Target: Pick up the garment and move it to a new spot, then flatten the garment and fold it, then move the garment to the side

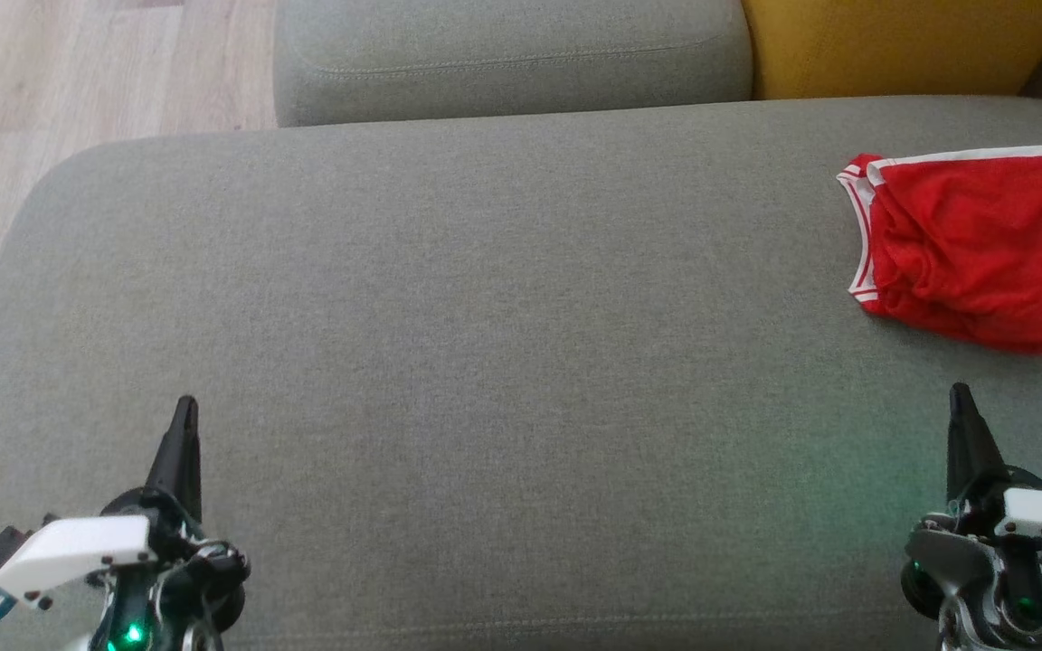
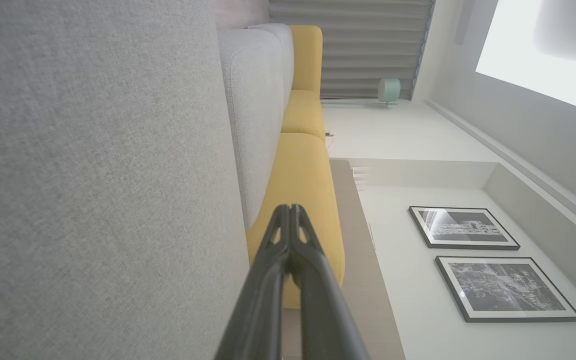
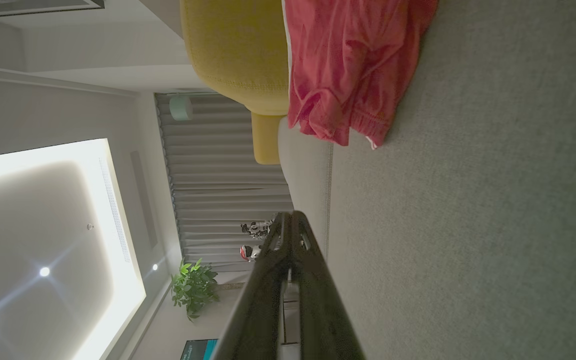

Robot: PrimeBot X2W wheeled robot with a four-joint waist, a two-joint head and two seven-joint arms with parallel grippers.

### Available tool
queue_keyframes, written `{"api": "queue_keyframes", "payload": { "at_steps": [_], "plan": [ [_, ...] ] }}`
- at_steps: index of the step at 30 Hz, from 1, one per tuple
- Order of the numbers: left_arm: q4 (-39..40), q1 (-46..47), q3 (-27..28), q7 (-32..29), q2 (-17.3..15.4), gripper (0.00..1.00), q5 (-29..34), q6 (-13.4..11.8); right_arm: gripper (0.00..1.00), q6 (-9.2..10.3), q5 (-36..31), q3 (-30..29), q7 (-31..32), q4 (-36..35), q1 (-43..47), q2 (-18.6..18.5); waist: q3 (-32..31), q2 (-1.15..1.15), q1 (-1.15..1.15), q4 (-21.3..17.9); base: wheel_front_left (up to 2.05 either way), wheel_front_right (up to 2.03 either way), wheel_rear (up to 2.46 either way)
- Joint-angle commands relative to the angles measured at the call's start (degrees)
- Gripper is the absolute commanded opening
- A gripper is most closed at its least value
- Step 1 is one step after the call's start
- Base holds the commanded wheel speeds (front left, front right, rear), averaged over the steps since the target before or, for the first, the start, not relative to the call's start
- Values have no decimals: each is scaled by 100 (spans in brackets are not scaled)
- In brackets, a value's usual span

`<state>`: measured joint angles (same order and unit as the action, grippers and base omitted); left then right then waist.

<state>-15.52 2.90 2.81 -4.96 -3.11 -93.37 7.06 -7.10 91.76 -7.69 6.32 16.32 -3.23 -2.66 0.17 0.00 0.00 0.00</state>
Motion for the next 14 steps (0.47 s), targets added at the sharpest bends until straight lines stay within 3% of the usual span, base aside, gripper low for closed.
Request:
{"api": "queue_keyframes", "payload": {
  "at_steps": [1, 14],
  "plan": [
    [153, 316, 221, -32, -85, 0, -5, 43, 0, -39, 39, 114, 18, -230, -296, -21, 0, 0, 0, 0, 0, 0, 0],
    [152, 318, 245, -51, -69, 0, 15, 43, 0, -39, 39, 115, 18, -230, -296, -21, 0, 0, 0, 0, 0, 0, 0]
  ]
}}
